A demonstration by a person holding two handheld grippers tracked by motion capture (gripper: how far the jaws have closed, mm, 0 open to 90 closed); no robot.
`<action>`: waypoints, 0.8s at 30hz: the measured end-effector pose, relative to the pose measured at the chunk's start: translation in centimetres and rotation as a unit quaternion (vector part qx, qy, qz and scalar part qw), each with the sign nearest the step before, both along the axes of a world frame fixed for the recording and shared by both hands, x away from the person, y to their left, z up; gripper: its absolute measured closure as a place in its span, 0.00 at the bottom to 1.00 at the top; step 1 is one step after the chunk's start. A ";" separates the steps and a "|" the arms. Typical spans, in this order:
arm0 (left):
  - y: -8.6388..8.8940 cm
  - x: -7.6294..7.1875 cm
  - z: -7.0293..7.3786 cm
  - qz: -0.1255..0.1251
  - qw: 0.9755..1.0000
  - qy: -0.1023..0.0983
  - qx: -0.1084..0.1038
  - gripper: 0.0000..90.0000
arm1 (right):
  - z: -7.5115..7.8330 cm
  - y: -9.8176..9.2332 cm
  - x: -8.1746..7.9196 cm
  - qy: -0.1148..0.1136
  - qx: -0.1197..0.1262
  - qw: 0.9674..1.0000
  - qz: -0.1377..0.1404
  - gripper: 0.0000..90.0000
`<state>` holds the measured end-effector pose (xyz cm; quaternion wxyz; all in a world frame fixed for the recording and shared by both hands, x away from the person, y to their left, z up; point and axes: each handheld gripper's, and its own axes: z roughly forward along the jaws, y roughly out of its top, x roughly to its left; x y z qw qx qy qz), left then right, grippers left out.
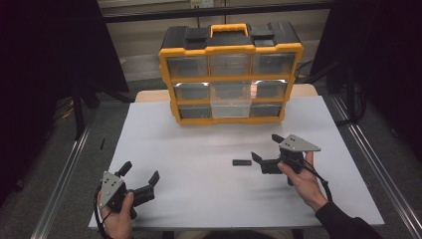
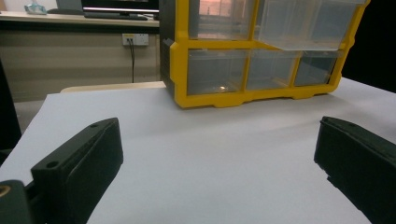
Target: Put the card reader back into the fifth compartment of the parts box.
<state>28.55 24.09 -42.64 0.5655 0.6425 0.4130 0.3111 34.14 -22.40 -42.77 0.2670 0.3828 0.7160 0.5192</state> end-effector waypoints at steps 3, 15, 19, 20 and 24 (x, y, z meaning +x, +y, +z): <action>0.0 0.0 0.0 -0.001 1.000 0.001 -0.001 0.01 | 0.1 0.3 0.5 0.011 -0.003 1.000 0.002 0.04; 0.0 0.0 0.0 -0.002 1.000 0.001 -0.004 0.01 | 0.6 1.2 2.4 0.075 -0.024 0.996 0.038 0.03; 0.0 0.0 0.0 -0.003 1.000 -0.002 -0.003 0.01 | 1.0 1.5 3.0 0.100 -0.046 0.992 0.058 0.04; 0.0 0.0 0.0 -0.003 1.000 0.000 -0.003 0.01 | 1.1 1.6 3.1 0.104 -0.049 0.991 0.063 0.04; 0.0 0.0 0.0 -0.001 1.000 -0.001 -0.001 0.01 | 1.3 1.9 3.7 0.126 -0.060 0.987 0.080 0.05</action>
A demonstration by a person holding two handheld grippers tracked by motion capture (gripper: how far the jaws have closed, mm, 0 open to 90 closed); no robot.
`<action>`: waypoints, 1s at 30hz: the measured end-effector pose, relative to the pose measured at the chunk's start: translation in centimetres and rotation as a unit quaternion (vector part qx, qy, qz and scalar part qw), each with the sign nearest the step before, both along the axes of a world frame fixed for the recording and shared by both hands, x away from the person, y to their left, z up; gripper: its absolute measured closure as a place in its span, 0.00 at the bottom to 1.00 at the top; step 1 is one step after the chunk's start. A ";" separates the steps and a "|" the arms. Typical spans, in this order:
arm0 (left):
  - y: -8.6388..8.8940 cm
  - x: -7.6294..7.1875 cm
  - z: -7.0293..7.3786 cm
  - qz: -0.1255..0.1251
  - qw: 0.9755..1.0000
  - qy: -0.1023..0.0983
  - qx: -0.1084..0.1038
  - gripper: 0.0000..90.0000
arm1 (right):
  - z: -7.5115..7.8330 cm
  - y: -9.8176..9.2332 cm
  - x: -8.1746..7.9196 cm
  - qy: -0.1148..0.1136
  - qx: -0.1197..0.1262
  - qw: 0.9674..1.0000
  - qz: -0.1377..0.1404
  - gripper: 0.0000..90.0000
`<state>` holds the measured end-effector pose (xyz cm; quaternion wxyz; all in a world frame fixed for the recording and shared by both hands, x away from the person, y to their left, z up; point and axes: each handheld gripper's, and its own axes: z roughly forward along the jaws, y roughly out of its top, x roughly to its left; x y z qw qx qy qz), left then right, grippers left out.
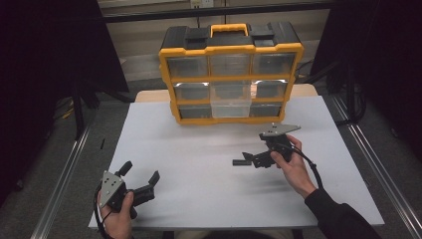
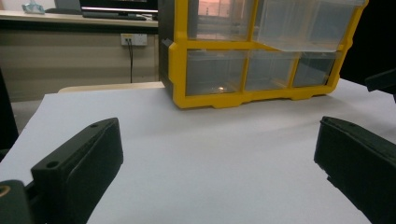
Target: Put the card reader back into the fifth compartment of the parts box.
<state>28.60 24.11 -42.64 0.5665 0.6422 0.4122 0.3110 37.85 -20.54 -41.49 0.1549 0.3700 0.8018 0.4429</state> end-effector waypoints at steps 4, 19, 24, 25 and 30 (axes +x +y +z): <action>-0.1 0.0 0.0 -0.002 1.000 -0.001 0.000 0.01 | 0.1 0.3 0.4 0.027 -0.013 0.999 0.019 0.06; -0.1 0.0 0.0 -0.004 1.000 -0.001 0.000 0.01 | -0.3 2.3 1.3 0.059 -0.049 0.993 0.088 0.05; -0.1 0.0 0.0 -0.003 1.000 0.000 0.001 0.01 | -0.8 2.9 1.5 0.072 -0.086 0.988 0.109 0.05; -0.1 0.0 0.0 -0.003 1.000 0.000 0.000 0.01 | -0.8 2.9 1.6 0.074 -0.089 0.986 0.121 0.05; -0.1 0.0 0.0 -0.004 1.000 0.001 0.001 0.01 | -0.8 3.0 2.5 0.096 -0.087 0.980 0.150 0.04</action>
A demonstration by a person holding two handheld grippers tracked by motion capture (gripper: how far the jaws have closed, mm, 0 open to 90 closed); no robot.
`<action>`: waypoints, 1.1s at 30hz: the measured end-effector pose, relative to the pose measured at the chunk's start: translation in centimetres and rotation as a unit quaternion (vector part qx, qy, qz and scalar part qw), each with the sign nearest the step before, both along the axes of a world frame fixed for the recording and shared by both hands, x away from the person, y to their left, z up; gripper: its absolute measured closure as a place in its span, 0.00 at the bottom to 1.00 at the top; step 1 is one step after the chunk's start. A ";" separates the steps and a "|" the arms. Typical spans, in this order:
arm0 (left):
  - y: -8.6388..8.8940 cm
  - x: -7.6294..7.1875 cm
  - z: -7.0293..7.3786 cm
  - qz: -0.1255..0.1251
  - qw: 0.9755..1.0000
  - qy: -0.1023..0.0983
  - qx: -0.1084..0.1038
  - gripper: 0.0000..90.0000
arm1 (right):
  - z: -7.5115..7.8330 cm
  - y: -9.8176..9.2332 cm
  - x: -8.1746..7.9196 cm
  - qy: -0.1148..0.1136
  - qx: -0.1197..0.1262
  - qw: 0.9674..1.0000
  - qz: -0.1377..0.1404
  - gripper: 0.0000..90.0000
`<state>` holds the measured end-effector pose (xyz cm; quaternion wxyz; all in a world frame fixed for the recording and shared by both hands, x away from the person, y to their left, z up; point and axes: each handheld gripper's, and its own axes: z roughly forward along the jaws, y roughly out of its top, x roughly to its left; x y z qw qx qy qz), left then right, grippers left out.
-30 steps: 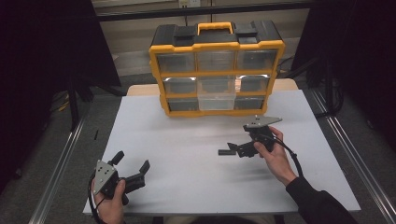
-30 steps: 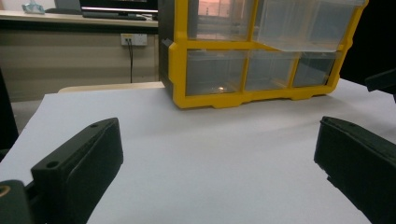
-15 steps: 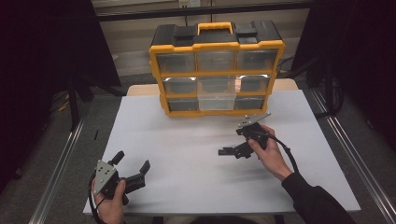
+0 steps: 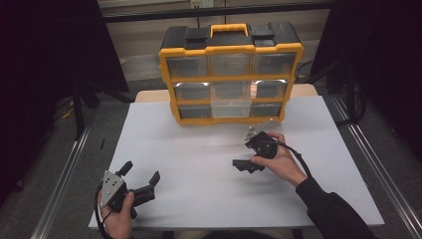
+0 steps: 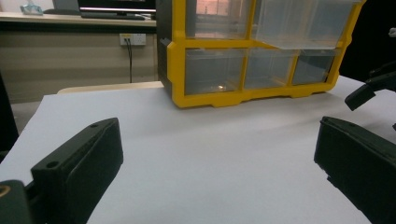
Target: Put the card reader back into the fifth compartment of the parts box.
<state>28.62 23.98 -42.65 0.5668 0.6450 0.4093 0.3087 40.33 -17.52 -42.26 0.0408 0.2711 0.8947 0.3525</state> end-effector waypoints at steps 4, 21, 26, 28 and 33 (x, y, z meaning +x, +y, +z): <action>0.0 0.0 0.0 -0.002 1.000 0.000 -0.001 0.01 | 0.0 0.3 0.6 0.014 -0.015 1.000 0.013 0.06; 0.0 0.0 -0.1 -0.004 1.000 0.000 0.004 0.01 | -0.6 1.4 2.0 0.033 -0.081 0.995 0.042 0.28; 0.0 0.0 -0.1 -0.004 1.000 0.001 0.006 0.01 | -0.8 1.7 2.0 0.035 -0.104 0.992 0.055 0.30; 0.0 0.0 -0.1 -0.004 1.000 0.001 0.006 0.01 | -0.8 1.8 2.0 0.035 -0.110 0.992 0.057 0.37; 0.0 0.0 -0.1 -0.004 1.000 0.000 0.005 0.01 | -0.9 2.0 2.1 0.043 -0.127 0.989 0.069 0.53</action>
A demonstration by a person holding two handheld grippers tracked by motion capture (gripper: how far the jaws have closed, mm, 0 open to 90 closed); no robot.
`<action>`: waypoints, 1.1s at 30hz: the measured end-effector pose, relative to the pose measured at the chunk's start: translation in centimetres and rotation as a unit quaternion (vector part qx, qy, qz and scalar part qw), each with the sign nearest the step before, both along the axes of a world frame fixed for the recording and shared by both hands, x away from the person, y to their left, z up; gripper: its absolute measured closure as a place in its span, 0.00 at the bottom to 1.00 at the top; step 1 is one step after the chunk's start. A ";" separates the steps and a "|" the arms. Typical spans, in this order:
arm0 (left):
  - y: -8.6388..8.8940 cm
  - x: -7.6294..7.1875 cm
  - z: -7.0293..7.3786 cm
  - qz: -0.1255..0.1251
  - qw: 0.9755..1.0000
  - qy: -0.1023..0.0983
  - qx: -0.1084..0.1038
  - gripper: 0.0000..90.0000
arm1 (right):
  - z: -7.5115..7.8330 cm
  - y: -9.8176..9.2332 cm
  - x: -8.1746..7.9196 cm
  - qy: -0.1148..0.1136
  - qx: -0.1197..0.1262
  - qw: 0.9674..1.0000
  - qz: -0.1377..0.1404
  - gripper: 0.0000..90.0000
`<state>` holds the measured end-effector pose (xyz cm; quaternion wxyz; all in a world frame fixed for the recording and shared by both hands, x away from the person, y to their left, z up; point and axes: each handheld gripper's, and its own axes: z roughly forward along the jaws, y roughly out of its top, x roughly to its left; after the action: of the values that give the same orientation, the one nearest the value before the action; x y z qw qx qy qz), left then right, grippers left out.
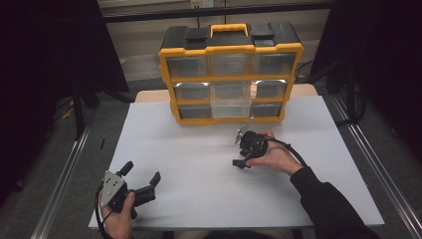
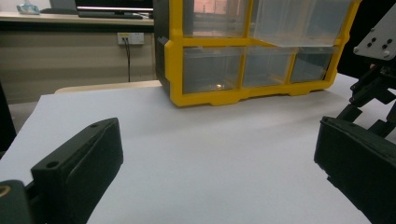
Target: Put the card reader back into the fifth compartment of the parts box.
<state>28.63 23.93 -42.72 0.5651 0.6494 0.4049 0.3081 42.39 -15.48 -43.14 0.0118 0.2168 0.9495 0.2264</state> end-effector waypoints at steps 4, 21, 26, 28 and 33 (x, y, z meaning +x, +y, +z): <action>0.0 0.0 0.0 -0.002 1.000 0.001 0.001 0.01 | 0.0 0.3 -0.2 -0.011 -0.017 1.000 0.006 0.58; 0.0 -0.1 0.0 0.001 1.000 0.000 -0.001 0.01 | 0.3 0.9 -0.4 -0.001 -0.037 0.999 0.011 0.75; 0.0 -0.1 0.0 -0.001 1.000 0.000 -0.001 0.01 | 0.4 0.9 -0.3 0.005 -0.039 0.999 0.010 0.77; -0.1 -0.1 0.0 0.001 1.000 0.001 -0.003 0.01 | 0.4 0.9 -0.2 0.007 -0.038 0.999 0.007 0.81; -0.1 -0.1 0.0 -0.002 1.000 0.002 -0.002 0.01 | 0.4 0.9 0.0 0.008 -0.039 0.999 0.009 0.82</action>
<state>28.52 23.85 -42.76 0.5663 0.6498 0.4050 0.3049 42.37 -14.54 -42.77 0.0102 0.2092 0.9597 0.1873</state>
